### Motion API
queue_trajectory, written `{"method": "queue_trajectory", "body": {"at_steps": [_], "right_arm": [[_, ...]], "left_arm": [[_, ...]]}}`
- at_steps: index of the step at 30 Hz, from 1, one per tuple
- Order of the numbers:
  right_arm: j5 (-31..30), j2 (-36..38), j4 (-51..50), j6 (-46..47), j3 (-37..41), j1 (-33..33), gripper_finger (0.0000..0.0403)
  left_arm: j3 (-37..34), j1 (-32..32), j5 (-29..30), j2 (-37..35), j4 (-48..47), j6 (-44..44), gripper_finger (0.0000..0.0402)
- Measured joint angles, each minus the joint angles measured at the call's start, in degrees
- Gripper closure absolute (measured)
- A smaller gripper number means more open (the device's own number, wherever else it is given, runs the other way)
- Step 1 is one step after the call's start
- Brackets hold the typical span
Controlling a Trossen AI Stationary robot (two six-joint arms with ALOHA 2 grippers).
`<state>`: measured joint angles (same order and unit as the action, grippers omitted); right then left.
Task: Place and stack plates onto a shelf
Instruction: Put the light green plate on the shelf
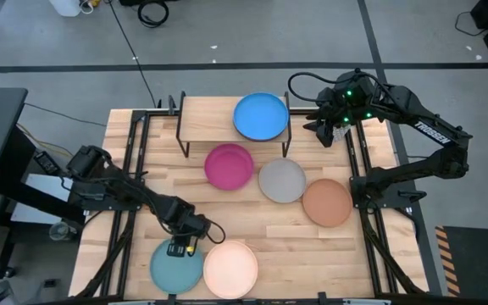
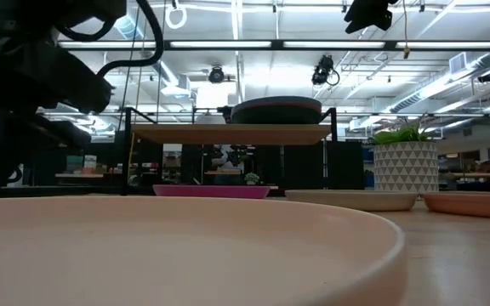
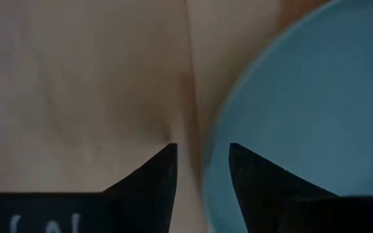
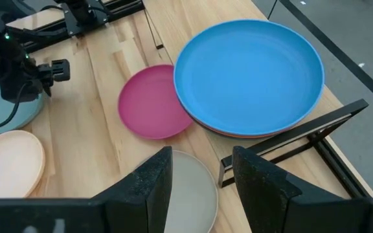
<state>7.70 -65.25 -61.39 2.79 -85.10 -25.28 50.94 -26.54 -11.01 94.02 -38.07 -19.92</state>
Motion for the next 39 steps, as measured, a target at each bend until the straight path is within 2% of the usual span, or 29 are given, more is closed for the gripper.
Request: {"method": "queue_trajectory", "body": {"at_steps": [5, 13, 19, 23, 28, 33, 39], "right_arm": [[-0.01, 0.02, 0.07, -0.26, 0.0, 0.0, 0.0235], [-0.02, 0.0, 0.27, -0.43, 0.0, 0.0, 0.0235], [-0.04, 0.0, 0.5, -1.44, 0.0, 0.0, 0.0235], [-0.06, 0.0, 0.5, -1.97, 0.0, 0.0, 0.0235], [-0.09, 0.0, 0.83, -2.98, 0.0, -0.07, 0.0235], [-0.09, 0.02, 2.81, -3.52, 0.0, -0.09, 0.0235], [-0.09, 0.01, 3.02, -4.29, 0.0, -0.09, 0.0235]], "left_arm": [[0.02, -0.11, -0.56, 1.59, -0.17, -0.44, 0.0283], [0.04, -0.11, -4.69, 2.64, -1.19, 2.06, 0.0381], [0.04, 0.17, -9.61, 2.24, -8.46, 4.74, 0.0385], [0.0, 2.7, -14.65, -1.23, -11.38, 5.14, 0.0387], [0.02, 9.22, -17.26, -9.74, -13.03, 1.4, 0.0387], [0.07, 20.76, -16.73, -20.3, -15.17, -8.54, 0.0387], [5.3, 37.52, -9.0, -28.21, -17.84, -21.82, 0.0387]]}}
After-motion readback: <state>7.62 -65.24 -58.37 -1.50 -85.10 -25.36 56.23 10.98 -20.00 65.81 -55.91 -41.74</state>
